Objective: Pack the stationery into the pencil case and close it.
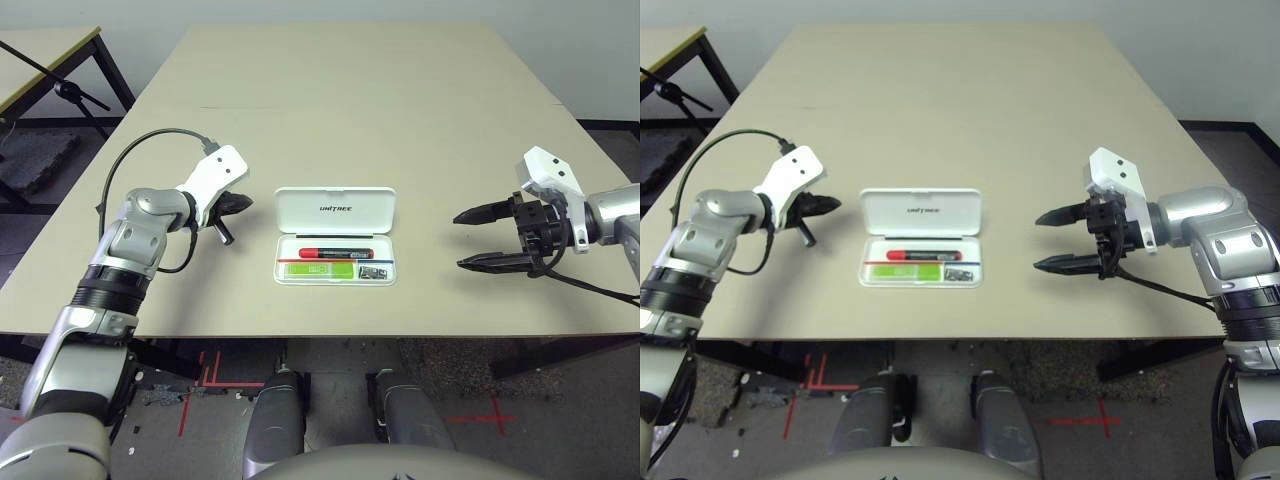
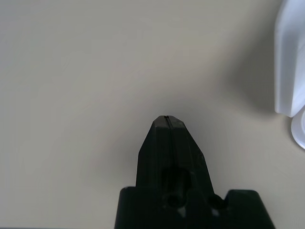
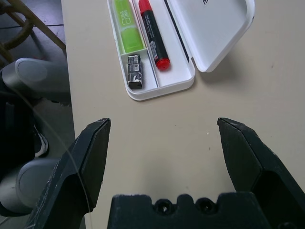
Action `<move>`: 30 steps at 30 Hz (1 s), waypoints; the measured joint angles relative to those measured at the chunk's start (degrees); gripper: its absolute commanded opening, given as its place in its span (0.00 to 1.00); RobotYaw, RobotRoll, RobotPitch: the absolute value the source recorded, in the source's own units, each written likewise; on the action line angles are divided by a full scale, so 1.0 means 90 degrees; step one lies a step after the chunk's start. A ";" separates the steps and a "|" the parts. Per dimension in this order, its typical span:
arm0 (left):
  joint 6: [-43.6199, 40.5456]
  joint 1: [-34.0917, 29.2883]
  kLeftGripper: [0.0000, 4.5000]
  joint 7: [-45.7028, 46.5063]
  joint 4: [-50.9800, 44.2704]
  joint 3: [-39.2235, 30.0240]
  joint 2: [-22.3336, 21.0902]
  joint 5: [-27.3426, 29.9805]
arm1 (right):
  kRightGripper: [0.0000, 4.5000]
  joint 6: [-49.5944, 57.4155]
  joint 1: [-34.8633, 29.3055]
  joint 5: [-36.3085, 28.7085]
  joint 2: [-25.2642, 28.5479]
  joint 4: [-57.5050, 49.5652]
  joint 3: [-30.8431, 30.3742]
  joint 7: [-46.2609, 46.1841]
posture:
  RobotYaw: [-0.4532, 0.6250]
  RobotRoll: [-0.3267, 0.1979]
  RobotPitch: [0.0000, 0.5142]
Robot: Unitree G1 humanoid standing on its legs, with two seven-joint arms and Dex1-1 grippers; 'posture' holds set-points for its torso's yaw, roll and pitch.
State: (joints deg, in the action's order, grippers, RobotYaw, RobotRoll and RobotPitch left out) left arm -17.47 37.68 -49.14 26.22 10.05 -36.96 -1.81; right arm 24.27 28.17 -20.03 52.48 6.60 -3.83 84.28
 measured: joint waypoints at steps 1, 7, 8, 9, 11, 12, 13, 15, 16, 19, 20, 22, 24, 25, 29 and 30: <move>0.0066 0.0014 0.00 0.0022 0.0086 0.0001 0.0041 -0.0006 | 1.00 -0.0001 0.0002 -0.0001 0.0000 0.0000 0.0000 -0.0001 | 0.41 0.62 0.14; 0.0336 0.0156 0.00 0.0044 0.0460 -0.0004 0.0399 -0.0009 | 1.00 -0.0005 0.0006 0.0000 -0.0015 -0.0003 -0.0001 -0.0036 | 0.41 0.62 0.14; 0.0337 0.0200 0.00 0.0035 0.0460 -0.0011 0.0466 0.0006 | 1.00 -0.0005 0.0006 0.0000 -0.0024 -0.0004 -0.0002 -0.0041 | 0.41 0.62 0.14; 0.0337 0.0234 0.00 0.0015 0.0447 -0.0026 0.0524 0.0039 | 1.00 -0.0005 0.0007 0.0000 -0.0032 -0.0004 -0.0004 -0.0046 | 0.41 0.62 0.14; 0.0334 0.0260 0.00 -0.0058 0.0400 -0.0054 0.0601 0.0118 | 1.00 -0.0005 0.0006 0.0000 -0.0035 -0.0004 -0.0005 -0.0056 | 0.41 0.62 0.14; 0.0327 0.0260 0.00 -0.0106 0.0362 -0.0056 0.0618 0.0157 | 1.00 -0.0005 0.0006 0.0000 -0.0035 -0.0004 -0.0006 -0.0063 | 0.41 0.62 0.14; 0.0313 0.0260 0.00 -0.0150 0.0303 -0.0055 0.0635 0.0190 | 1.00 -0.0006 0.0006 0.0001 -0.0036 -0.0004 -0.0006 -0.0069 | 0.41 0.62 0.14; 0.0283 0.0260 0.00 -0.0237 0.0152 -0.0053 0.0636 0.0198 | 1.00 -0.0007 0.0006 0.0003 -0.0045 -0.0004 -0.0007 -0.0097 | 0.41 0.62 0.14; 0.0271 0.0260 0.00 -0.0262 0.0108 -0.0053 0.0635 0.0200 | 1.00 -0.0007 0.0006 0.0003 -0.0054 -0.0004 -0.0007 -0.0114 | 0.41 0.62 0.14; 0.0158 0.0259 0.00 -0.0382 -0.0079 -0.0053 0.0629 0.0219 | 1.00 -0.0007 0.0006 0.0003 -0.0100 -0.0012 -0.0025 -0.0137 | 0.41 0.62 0.14; 0.0127 0.0259 0.00 -0.0436 -0.0148 -0.0054 0.0616 0.0242 | 1.00 -0.0007 0.0006 0.0003 -0.0115 -0.0019 -0.0030 -0.0142 | 0.41 0.62 0.14; 0.0035 0.0249 0.00 -0.0580 -0.0339 -0.0055 0.0579 0.0322 | 1.00 -0.0007 0.0002 0.0003 -0.0122 -0.0046 -0.0039 -0.0152 | 0.41 0.62 0.14; -0.0059 0.0214 0.00 -0.0761 -0.0580 -0.0062 0.0540 0.0452 | 1.00 -0.0008 0.0001 0.0005 -0.0122 -0.0072 -0.0042 -0.0161 | 0.41 0.62 0.14; -0.0097 0.0202 0.00 -0.0849 -0.0685 -0.0062 0.0530 0.0506 | 1.00 -0.0012 0.0001 0.0008 -0.0122 -0.0074 -0.0047 -0.0173 | 0.41 0.62 0.14; -0.0471 0.0150 0.00 -0.1050 -0.1170 -0.0079 0.0483 0.0722 | 1.00 -0.0039 0.0000 0.0067 -0.0150 -0.0072 -0.0069 -0.0221 | 0.41 0.62 0.15; -0.0542 0.0133 0.00 -0.1090 -0.1285 -0.0078 0.0468 0.0750 | 1.00 -0.0054 0.0001 0.0072 -0.0163 -0.0073 -0.0070 -0.0227 | 0.41 0.62 0.14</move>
State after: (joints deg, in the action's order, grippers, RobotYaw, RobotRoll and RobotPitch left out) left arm -22.36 38.88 -58.95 14.66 9.35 -32.75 4.94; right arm 23.79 28.17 -19.38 51.02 5.95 -4.46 82.24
